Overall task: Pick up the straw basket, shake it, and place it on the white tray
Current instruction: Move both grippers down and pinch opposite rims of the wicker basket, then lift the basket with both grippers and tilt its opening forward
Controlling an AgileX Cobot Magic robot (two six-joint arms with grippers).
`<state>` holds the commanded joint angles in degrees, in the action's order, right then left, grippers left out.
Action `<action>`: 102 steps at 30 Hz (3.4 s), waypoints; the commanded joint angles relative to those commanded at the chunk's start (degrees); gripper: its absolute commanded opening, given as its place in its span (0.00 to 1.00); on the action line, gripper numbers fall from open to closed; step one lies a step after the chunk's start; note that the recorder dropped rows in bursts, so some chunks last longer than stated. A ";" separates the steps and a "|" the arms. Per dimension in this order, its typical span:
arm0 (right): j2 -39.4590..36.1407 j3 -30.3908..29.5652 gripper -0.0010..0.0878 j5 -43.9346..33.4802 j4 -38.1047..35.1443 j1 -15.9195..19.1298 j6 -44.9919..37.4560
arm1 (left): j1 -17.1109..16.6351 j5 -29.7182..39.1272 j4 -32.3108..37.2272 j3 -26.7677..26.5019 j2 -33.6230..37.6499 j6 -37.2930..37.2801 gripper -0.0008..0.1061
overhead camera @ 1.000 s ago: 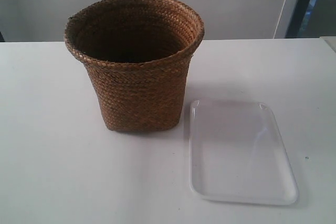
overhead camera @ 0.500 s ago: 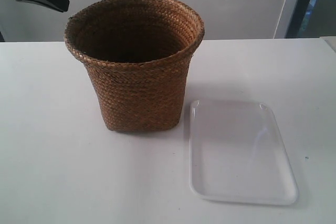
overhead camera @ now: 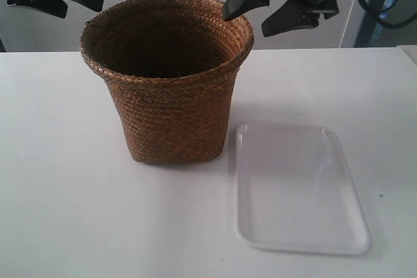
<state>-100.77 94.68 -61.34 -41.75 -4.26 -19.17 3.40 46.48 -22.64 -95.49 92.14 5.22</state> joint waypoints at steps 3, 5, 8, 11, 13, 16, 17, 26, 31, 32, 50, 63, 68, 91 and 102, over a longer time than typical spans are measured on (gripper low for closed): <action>-1.42 0.00 0.89 0.70 0.00 0.00 0.09 | 0.00 0.06 0.40 0.00 1.87 0.00 0.70; -2.38 0.00 0.89 1.63 0.00 0.00 0.09 | 0.00 0.29 0.86 0.00 3.30 0.00 0.70; -3.76 0.00 0.89 4.07 0.00 0.00 0.46 | 0.00 -0.16 0.86 0.00 5.48 0.00 0.70; -5.06 0.00 0.89 6.23 0.00 0.00 1.81 | 0.00 -1.15 0.86 0.00 7.14 0.00 0.70; -5.72 0.00 0.89 7.30 0.00 0.00 1.82 | 0.00 -2.12 0.86 0.00 7.93 0.00 0.70; -6.68 0.00 0.89 10.04 0.00 0.00 1.82 | 0.00 -3.26 0.86 0.00 9.16 0.00 0.70; -6.97 0.00 0.89 11.28 0.00 0.00 1.82 | 0.00 -3.66 0.63 0.00 9.43 0.00 0.70; -9.48 0.00 0.89 16.23 -4.03 -0.78 1.28 | 0.08 -4.06 -0.64 0.00 11.25 0.00 0.70; -9.62 0.00 0.83 19.24 -4.63 -1.77 1.28 | 0.08 -3.84 -1.34 0.00 11.24 0.00 0.60; -9.62 0.00 0.71 19.48 -4.73 -2.03 1.28 | 0.08 -3.71 -1.34 0.00 11.24 0.00 0.51; 8.36 -6.49 0.01 19.53 9.20 -7.14 9.02 | 0.46 -3.57 -4.33 5.70 -4.75 2.76 0.01; 32.58 -30.15 0.01 28.42 14.29 -15.33 12.38 | 12.83 -22.35 -9.57 33.25 -24.52 13.12 0.01; 41.61 -41.21 0.01 36.86 14.69 -20.00 13.63 | 18.59 -32.36 -9.47 44.19 -34.02 13.12 0.01; 56.97 -57.80 0.01 48.02 15.70 -24.53 19.48 | 21.36 -43.89 -9.44 56.77 -53.07 16.06 0.01; 42.11 -50.22 0.01 37.87 28.53 -20.13 27.54 | 21.36 -48.85 -6.88 57.80 -48.94 16.71 0.01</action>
<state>-58.67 44.46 -23.47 -13.21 -24.39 8.37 24.76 -2.37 -29.52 -37.69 43.20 21.94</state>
